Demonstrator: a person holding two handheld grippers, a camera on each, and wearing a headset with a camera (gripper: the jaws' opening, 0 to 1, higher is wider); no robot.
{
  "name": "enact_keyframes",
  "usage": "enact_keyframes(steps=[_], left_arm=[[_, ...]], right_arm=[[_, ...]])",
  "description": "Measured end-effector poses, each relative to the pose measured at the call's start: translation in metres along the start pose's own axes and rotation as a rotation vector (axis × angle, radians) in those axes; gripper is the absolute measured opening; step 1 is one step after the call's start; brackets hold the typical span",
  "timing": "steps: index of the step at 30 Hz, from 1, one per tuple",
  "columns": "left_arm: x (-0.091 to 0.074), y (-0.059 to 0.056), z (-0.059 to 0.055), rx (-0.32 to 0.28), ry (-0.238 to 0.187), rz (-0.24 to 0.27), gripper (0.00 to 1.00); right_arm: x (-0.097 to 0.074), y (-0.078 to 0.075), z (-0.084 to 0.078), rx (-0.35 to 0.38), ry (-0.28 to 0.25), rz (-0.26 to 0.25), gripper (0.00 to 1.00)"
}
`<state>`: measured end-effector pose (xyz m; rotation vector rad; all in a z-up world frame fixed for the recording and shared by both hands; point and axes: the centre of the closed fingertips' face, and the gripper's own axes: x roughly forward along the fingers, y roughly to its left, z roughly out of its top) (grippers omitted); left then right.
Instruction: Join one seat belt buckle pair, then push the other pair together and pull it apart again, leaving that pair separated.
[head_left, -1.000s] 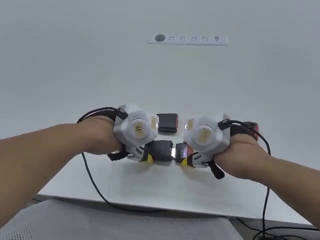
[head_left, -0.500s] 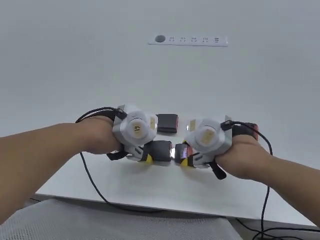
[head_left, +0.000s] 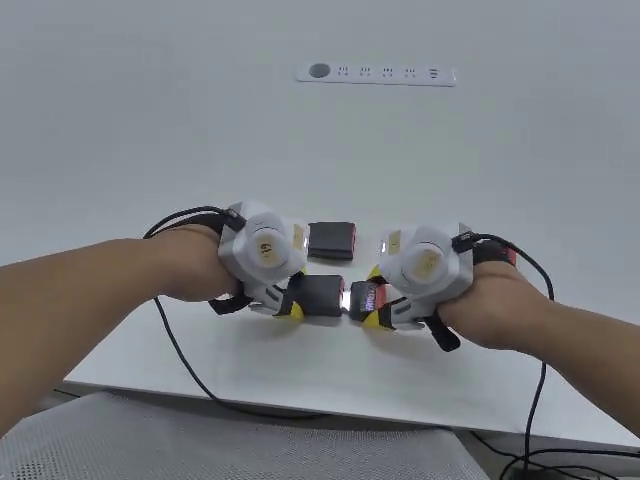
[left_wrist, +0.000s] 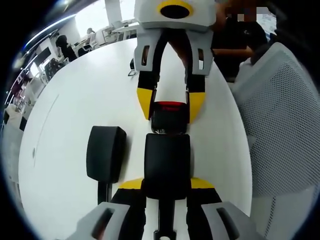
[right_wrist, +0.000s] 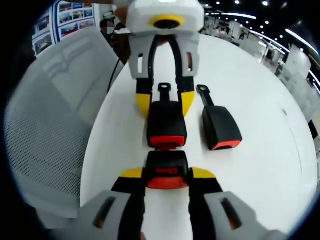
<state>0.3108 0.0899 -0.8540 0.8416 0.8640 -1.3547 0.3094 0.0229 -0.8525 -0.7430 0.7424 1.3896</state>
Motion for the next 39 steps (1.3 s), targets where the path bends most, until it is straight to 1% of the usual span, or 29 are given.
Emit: enact_keyframes(steps=[6,11,17,20,22,25,30,31,32,34,35,37,39], left_arm=[[0.000,0.000,0.000,-0.005,-0.002,0.002,0.31],[0.000,-0.001,0.002,-0.006,0.026,0.012,0.32],[0.000,0.000,0.002,-0.010,0.025,0.021,0.33],[0.000,0.000,0.001,-0.025,0.032,0.020,0.34],[0.000,0.001,0.001,-0.034,0.028,0.018,0.34],[0.000,0.001,0.000,-0.041,0.013,0.015,0.34],[0.001,0.002,0.001,-0.036,0.012,0.015,0.34],[0.001,0.001,0.001,-0.027,0.015,0.017,0.34],[0.001,0.001,0.002,-0.015,0.015,0.021,0.34],[0.000,0.001,0.002,-0.019,0.025,0.033,0.35],[-0.001,0.002,0.000,-0.014,0.042,0.040,0.35],[-0.004,0.001,0.002,-0.008,0.033,0.047,0.38],[-0.008,0.003,0.004,-0.018,0.026,0.056,0.39]], right_arm=[[0.000,-0.001,0.000,0.001,-0.008,-0.003,0.32],[0.000,-0.001,0.001,0.011,-0.010,-0.005,0.33],[0.000,-0.001,0.001,0.013,-0.013,-0.002,0.34],[-0.001,0.000,0.002,0.022,-0.012,0.001,0.34],[-0.001,-0.001,0.003,0.040,-0.021,0.004,0.35],[-0.001,0.000,0.003,0.027,-0.021,-0.002,0.35],[0.001,0.002,0.001,0.016,-0.020,-0.012,0.38],[0.001,0.002,0.001,0.014,-0.020,-0.014,0.39],[0.001,0.002,0.001,0.011,-0.020,-0.021,0.40],[-0.001,0.004,0.002,0.005,-0.020,-0.021,0.41],[-0.002,0.005,0.002,0.005,-0.020,-0.020,0.41],[-0.007,0.005,0.004,-0.002,-0.024,-0.025,0.40],[-0.012,0.003,0.007,0.016,-0.038,-0.031,0.39]])
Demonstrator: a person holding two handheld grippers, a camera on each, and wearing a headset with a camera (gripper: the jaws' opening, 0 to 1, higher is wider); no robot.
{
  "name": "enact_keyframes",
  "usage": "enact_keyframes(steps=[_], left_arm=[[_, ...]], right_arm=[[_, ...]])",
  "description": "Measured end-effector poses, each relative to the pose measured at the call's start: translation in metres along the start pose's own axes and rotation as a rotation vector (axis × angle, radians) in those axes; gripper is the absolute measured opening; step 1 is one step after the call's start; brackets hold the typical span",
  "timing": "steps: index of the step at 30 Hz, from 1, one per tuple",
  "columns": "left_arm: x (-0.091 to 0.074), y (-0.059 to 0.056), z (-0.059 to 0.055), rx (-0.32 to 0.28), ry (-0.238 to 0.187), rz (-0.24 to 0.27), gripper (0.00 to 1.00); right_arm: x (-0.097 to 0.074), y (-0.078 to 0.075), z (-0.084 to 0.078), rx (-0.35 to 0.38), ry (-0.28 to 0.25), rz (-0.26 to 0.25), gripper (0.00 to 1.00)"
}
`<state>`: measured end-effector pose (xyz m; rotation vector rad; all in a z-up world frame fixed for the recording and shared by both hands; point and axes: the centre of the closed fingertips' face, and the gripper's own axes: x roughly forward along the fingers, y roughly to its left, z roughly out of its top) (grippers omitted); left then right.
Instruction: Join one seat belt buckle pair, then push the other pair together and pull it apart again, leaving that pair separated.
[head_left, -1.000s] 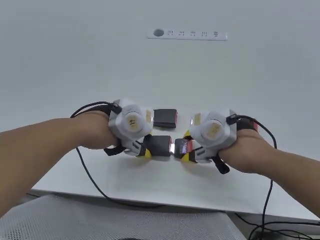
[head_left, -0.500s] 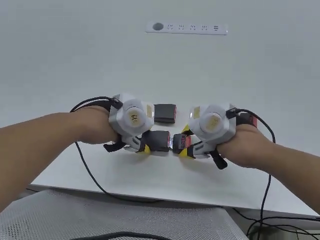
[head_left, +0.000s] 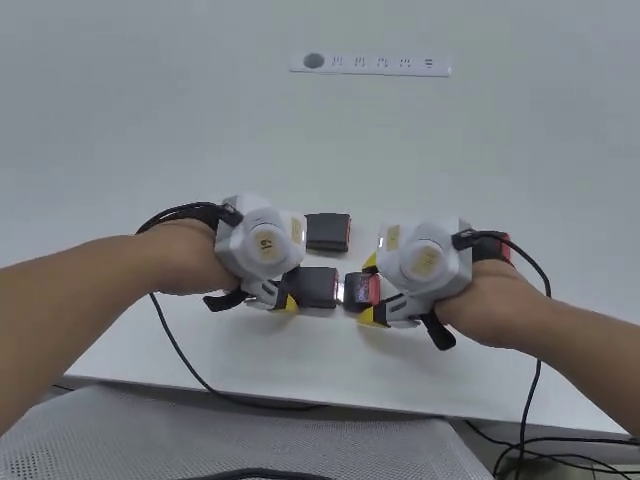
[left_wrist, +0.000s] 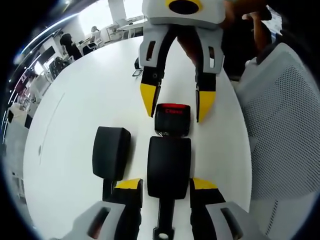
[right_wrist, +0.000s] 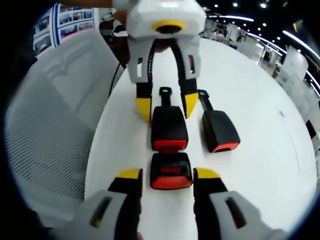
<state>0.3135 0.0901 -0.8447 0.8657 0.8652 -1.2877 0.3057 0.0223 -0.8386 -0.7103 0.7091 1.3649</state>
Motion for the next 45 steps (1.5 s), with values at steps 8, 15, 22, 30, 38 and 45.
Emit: enact_keyframes(steps=[8,15,22,30,38,45], left_arm=[[-0.024,0.011,0.011,-0.041,-0.071,0.042,0.40],[-0.032,0.033,0.018,-0.060,-0.087,0.083,0.40],[-0.031,0.047,0.033,-0.081,-0.110,0.102,0.41],[-0.020,0.066,0.040,-0.081,-0.114,0.100,0.43],[-0.005,0.076,0.038,-0.068,-0.088,0.081,0.43],[0.011,0.077,0.027,-0.036,-0.027,0.051,0.44]], right_arm=[[-0.019,-0.006,0.004,0.006,-0.001,-0.019,0.37],[-0.033,-0.013,-0.003,-0.006,0.005,-0.041,0.37],[-0.048,-0.033,-0.029,-0.013,0.049,-0.073,0.37],[-0.068,-0.067,-0.055,0.053,0.061,-0.127,0.37],[-0.086,-0.081,-0.087,0.088,0.090,-0.154,0.36],[-0.098,-0.092,-0.119,0.107,0.114,-0.173,0.41]])
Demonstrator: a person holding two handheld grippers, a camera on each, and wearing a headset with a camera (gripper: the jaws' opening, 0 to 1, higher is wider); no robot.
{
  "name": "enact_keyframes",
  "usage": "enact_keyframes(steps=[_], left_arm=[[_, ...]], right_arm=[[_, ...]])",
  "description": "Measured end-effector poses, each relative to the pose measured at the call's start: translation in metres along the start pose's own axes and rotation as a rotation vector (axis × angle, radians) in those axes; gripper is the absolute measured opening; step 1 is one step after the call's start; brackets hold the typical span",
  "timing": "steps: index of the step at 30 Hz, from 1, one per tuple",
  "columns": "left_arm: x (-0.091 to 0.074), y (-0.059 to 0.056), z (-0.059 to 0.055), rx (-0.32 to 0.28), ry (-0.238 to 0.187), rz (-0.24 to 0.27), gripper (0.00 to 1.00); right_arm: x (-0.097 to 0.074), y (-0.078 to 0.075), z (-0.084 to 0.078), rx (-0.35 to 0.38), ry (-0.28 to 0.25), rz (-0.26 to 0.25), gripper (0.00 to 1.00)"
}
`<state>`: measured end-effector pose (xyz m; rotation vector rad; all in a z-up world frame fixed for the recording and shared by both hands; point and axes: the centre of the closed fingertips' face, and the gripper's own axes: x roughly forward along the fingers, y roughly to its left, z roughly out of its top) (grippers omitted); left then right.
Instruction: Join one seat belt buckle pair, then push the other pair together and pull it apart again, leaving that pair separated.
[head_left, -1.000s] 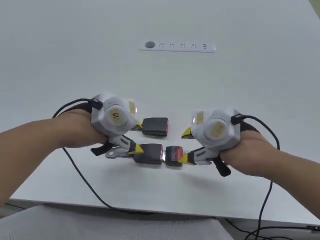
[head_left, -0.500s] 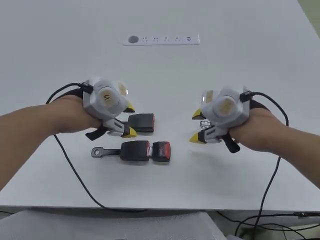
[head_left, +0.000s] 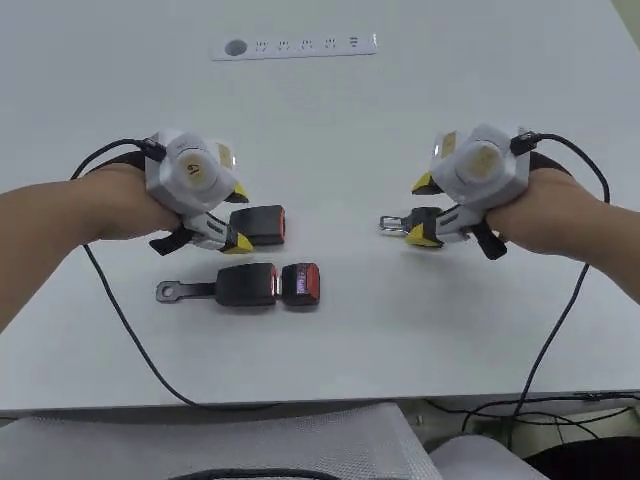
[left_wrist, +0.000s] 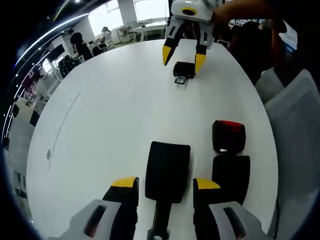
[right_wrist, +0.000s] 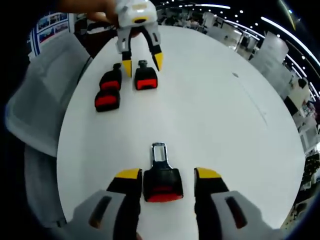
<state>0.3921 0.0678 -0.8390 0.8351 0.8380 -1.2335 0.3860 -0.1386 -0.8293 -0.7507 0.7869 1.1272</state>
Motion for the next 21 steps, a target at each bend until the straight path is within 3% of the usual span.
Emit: enact_keyframes(steps=[7,21], left_arm=[[0.006,0.005,-0.005,0.005,0.024,-0.013,0.42],[0.007,0.002,-0.005,0.015,0.016,-0.052,0.34]], right_arm=[[0.001,0.004,-0.021,-0.006,0.012,0.050,0.35],[0.005,0.004,-0.020,-0.052,0.006,0.096,0.33]])
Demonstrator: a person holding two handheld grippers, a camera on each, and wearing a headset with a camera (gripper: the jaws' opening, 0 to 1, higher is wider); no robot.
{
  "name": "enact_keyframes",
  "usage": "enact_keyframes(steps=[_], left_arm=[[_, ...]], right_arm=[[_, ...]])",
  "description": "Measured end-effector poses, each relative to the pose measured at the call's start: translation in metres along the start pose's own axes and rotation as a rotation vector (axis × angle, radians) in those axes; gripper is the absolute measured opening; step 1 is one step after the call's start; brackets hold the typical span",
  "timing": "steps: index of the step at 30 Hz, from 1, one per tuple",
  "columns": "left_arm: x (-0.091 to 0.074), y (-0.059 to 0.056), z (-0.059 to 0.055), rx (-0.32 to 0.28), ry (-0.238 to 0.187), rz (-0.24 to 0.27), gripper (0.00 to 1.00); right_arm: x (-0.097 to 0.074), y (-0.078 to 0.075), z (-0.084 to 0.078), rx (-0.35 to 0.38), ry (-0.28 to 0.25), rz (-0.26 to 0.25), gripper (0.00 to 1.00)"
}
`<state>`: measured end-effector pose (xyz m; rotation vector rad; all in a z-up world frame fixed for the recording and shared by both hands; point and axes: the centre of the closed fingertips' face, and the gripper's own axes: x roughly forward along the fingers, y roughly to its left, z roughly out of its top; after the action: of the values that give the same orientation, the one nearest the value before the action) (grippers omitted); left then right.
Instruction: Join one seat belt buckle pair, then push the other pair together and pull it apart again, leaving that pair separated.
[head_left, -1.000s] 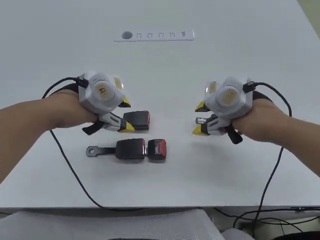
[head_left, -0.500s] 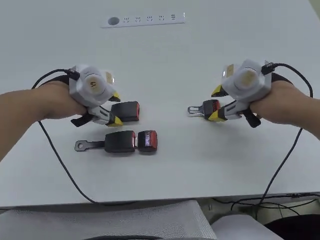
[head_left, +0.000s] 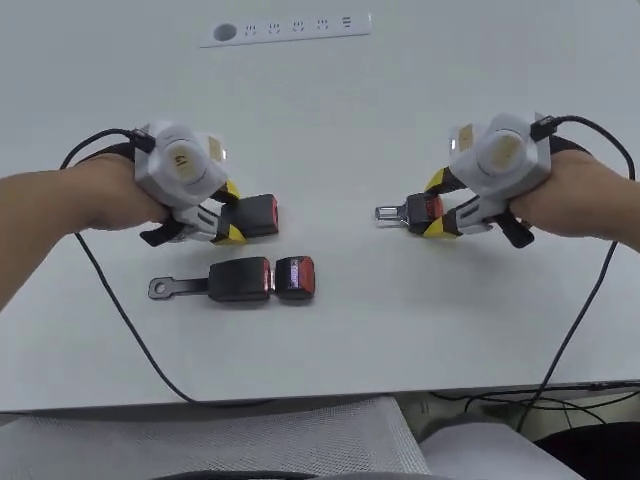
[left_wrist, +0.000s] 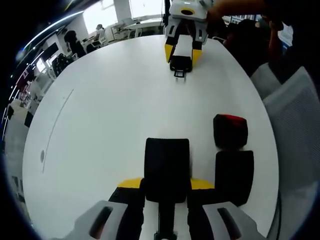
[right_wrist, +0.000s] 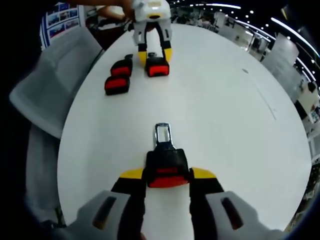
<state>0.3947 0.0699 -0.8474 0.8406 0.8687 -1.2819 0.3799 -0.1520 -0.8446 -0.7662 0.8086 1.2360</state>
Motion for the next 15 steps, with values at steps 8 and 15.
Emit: enact_keyframes(steps=[8,15], left_arm=[[0.001,-0.001,0.001,0.011,0.005,-0.009,0.33],[0.001,0.000,0.001,0.018,0.005,-0.016,0.33]], right_arm=[[0.004,0.004,0.008,-0.001,-0.003,0.010,0.32],[0.010,0.006,0.019,-0.003,-0.002,0.002,0.32]])
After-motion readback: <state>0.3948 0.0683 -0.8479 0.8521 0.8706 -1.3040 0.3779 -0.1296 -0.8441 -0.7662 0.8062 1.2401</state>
